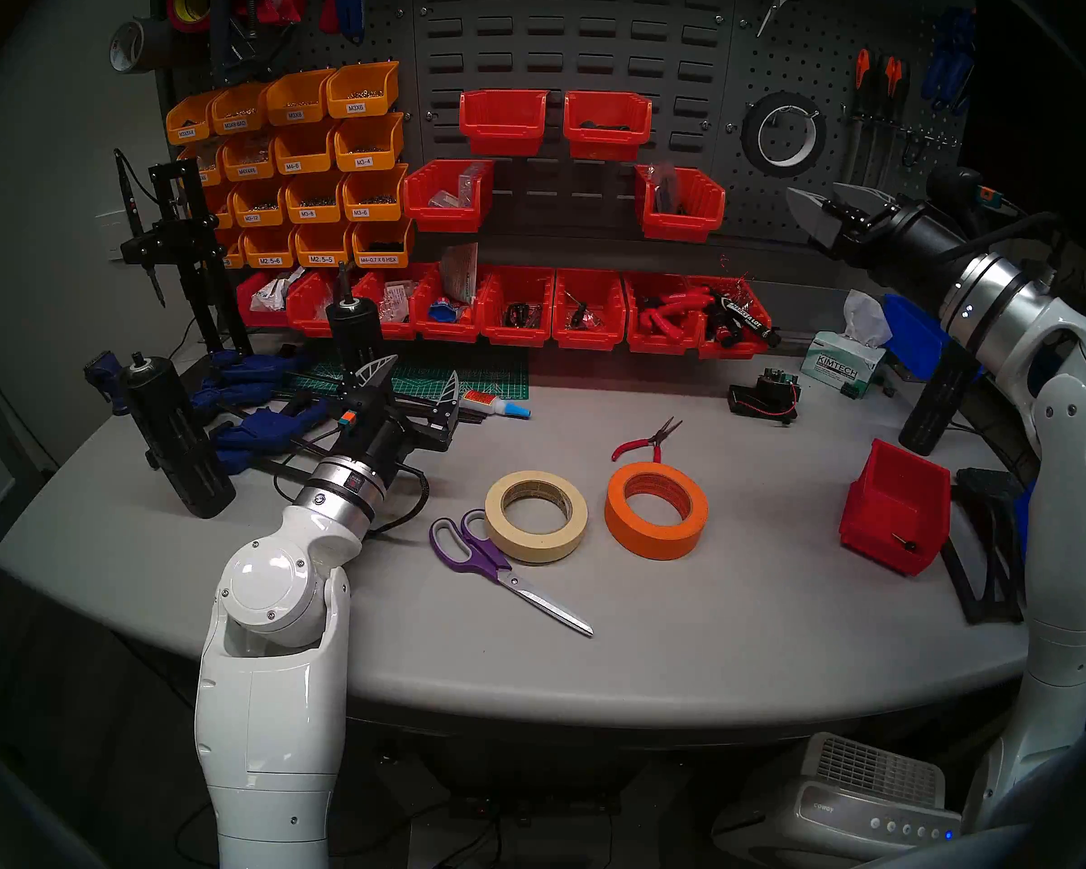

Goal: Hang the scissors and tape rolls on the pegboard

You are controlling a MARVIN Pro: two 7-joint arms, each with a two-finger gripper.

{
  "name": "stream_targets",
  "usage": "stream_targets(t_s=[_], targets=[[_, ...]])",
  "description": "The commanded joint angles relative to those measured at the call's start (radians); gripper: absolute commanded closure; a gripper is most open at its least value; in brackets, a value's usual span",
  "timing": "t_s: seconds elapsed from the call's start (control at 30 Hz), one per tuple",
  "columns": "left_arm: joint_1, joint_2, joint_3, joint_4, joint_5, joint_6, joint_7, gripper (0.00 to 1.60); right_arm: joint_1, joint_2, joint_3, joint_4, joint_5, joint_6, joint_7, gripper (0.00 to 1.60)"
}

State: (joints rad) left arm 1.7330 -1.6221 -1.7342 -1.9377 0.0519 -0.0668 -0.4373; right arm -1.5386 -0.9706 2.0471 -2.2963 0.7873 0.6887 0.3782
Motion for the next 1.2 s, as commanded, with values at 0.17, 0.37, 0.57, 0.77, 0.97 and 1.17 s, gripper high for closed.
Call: stream_targets(t_s=[0.17, 0.37, 0.57, 0.77, 0.97, 1.17], targets=[[0.0, 0.0, 0.0, 0.0, 0.0, -0.006, 0.0, 0.0, -0.193, -0.072, 0.091, -0.141, -0.023, 0.076, 0.152, 0.22], [0.0, 0.0, 0.0, 0.0, 0.0, -0.007, 0.0, 0.0, -0.263, -0.054, 0.106, -0.147, -0.041, 0.058, 0.198, 0.23], [0.0, 0.0, 0.0, 0.0, 0.0, -0.007, 0.0, 0.0, -0.319, -0.02, 0.106, -0.147, -0.084, 0.056, 0.258, 0.29], [0.0, 0.0, 0.0, 0.0, 0.0, -0.007, 0.0, 0.0, -0.348, 0.009, 0.104, -0.147, -0.127, 0.053, 0.294, 0.35], [0.0, 0.0, 0.0, 0.0, 0.0, -0.008, 0.0, 0.0, -0.369, 0.025, 0.089, -0.147, -0.161, 0.047, 0.315, 0.34], [0.0, 0.0, 0.0, 0.0, 0.0, -0.008, 0.0, 0.0, -0.367, 0.037, 0.059, -0.141, -0.178, 0.06, 0.321, 0.33]])
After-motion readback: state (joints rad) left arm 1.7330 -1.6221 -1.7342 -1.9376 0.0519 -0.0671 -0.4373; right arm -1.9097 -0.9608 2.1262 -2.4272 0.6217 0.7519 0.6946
